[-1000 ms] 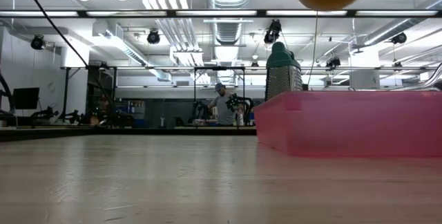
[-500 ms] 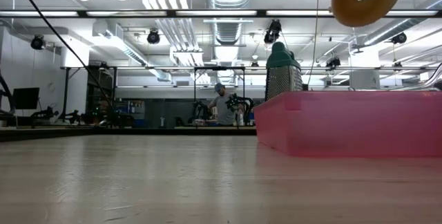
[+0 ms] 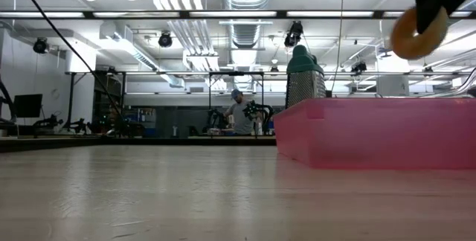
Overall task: Pick & Place Food Item
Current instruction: Put the blue donut into the transparent bin
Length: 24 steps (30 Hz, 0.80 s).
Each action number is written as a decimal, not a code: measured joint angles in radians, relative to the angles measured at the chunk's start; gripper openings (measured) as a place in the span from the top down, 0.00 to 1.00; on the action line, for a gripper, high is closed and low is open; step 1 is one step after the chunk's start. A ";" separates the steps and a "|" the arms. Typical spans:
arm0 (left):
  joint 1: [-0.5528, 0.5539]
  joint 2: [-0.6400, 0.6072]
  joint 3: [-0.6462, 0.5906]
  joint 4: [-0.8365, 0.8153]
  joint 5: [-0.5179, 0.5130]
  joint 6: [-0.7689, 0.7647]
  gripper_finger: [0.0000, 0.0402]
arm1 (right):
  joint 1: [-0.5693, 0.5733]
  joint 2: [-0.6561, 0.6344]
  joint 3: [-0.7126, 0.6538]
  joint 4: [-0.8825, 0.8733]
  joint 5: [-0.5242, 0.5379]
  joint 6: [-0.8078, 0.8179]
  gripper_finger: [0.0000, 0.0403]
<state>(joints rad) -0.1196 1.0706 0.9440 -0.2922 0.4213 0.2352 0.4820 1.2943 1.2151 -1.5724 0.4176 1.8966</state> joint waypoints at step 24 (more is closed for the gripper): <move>0.000 0.001 0.000 -0.021 -0.003 0.016 0.51 | -0.005 -0.170 -0.469 0.304 -0.081 0.249 0.87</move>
<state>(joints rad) -0.1192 1.0718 0.9435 -0.3132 0.4187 0.2513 0.4774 1.1247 0.7456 -1.2681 0.3362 2.1461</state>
